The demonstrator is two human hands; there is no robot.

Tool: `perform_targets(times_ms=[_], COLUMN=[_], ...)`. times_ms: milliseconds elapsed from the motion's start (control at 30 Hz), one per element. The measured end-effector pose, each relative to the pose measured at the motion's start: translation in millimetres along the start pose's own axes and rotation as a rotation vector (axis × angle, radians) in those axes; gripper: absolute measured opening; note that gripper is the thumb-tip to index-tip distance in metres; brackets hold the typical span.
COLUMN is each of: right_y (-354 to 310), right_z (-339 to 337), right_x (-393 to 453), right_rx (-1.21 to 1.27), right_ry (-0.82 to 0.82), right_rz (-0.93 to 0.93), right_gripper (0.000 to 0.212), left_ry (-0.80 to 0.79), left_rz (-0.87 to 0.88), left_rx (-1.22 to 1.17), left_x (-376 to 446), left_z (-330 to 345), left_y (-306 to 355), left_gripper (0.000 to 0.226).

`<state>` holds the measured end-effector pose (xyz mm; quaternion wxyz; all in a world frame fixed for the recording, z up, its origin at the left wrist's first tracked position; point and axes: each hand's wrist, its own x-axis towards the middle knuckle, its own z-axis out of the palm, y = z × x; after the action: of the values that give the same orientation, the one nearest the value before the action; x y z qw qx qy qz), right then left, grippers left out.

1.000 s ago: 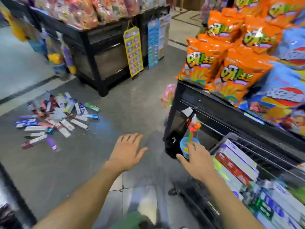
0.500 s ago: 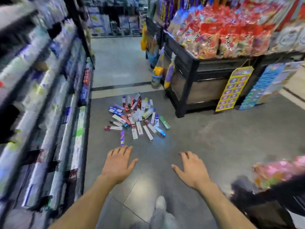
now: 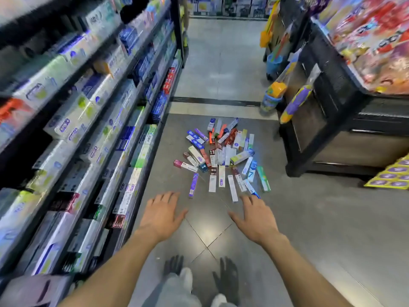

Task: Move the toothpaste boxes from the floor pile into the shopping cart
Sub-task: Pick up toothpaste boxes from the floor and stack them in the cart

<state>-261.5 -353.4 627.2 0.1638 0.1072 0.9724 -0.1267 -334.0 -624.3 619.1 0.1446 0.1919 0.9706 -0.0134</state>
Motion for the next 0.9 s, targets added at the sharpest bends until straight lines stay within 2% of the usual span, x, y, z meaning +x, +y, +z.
perform_targets(times_ms=[267,367,433,500,600,733,900], right_y=[-0.9,1.9,7.0,14.4,28.6,49.4,75.8], right_z=[16.2,51.7,87.8,130.4,205.6,316.7,452.8], right_x=[177.9,252.9,303.1,351.5,419.9,498.8,575.4], right_rx=[0.007,0.025,0.026,0.022,0.038,0.115,0.156], right_ry=[-0.083,-0.106,-0.123,-0.130,-0.129,-0.152,-0.130], right_rz=[0.059,0.095,0.106,0.113,0.114,0.121,0.161], right_gripper=[0.070,0.072,0.072,0.073,0.077,0.075,0.071], left_ry=[-0.080,-0.105,-0.136,-0.137,-0.116,-0.132,-0.096], left_rz=[0.006,0.004,-0.023,-0.032,-0.037,-0.105,-0.200], left_rx=[0.001,-0.037,-0.061,-0.074,-0.125,-0.227,-0.384], left_x=[173.7,250.2,299.1,341.9,400.1,466.2,529.4], left_z=[39.0,76.7,116.8,163.5,252.4,366.9,510.7], left_y=[-42.9,-56.7,-66.2,-73.3,-83.0,-86.0,-83.9], left_gripper=[0.104,0.089,0.080,0.086,0.067,0.056,0.073])
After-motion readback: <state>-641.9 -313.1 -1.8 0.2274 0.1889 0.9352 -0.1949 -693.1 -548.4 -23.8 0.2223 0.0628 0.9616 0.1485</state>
